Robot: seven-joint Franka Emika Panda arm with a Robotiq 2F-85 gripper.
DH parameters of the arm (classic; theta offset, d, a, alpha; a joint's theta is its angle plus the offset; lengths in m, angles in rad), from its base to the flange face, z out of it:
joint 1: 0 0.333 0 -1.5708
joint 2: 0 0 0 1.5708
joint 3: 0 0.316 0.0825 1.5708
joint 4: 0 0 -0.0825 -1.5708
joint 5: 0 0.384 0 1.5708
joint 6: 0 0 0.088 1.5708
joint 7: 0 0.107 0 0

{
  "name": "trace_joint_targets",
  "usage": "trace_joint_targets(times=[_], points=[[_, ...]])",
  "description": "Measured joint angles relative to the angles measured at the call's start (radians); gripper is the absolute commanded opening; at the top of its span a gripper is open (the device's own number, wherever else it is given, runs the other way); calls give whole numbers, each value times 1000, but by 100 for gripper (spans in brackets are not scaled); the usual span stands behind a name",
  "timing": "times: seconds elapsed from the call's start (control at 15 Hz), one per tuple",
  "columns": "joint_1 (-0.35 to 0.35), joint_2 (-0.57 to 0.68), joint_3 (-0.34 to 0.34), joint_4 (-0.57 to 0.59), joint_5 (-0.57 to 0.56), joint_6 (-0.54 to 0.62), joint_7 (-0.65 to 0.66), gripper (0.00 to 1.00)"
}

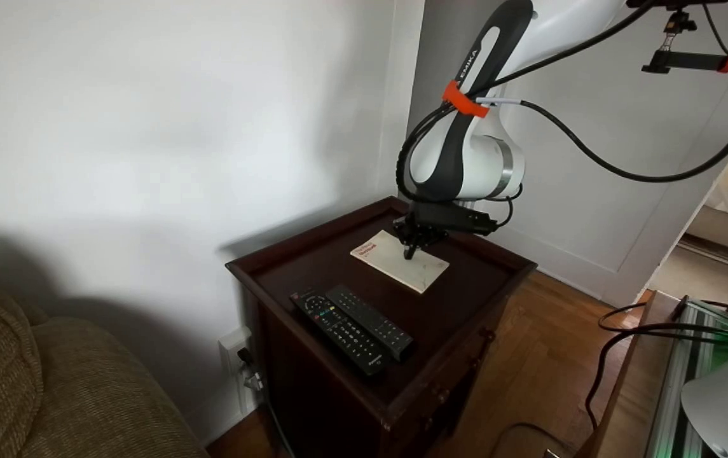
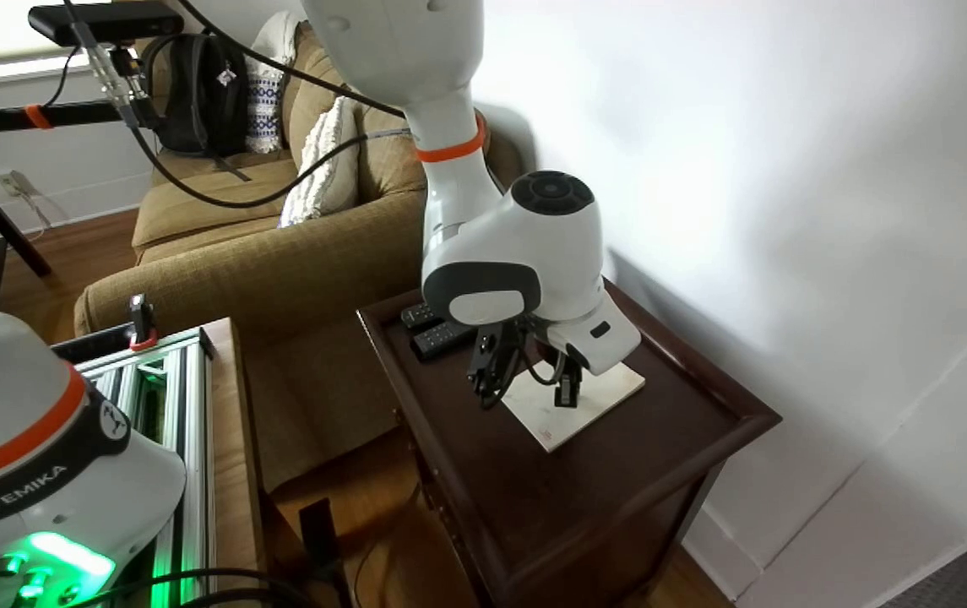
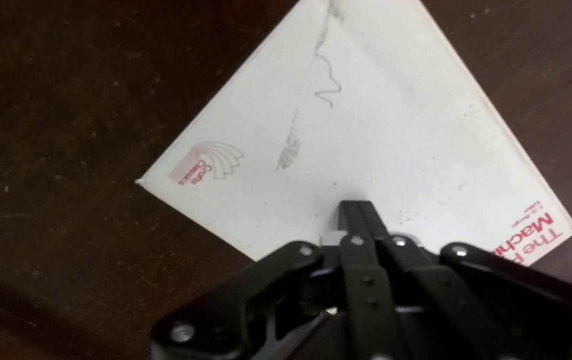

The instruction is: Rotate the book on the worktop clockwise once

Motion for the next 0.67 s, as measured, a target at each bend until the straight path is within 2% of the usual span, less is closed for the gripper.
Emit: trace_joint_targets(times=[0.4, 0.67], points=[[-7, -1, 16, -3, 28, 0, 9, 0], [-19, -2, 51, -4, 24, -2, -9, 0]])
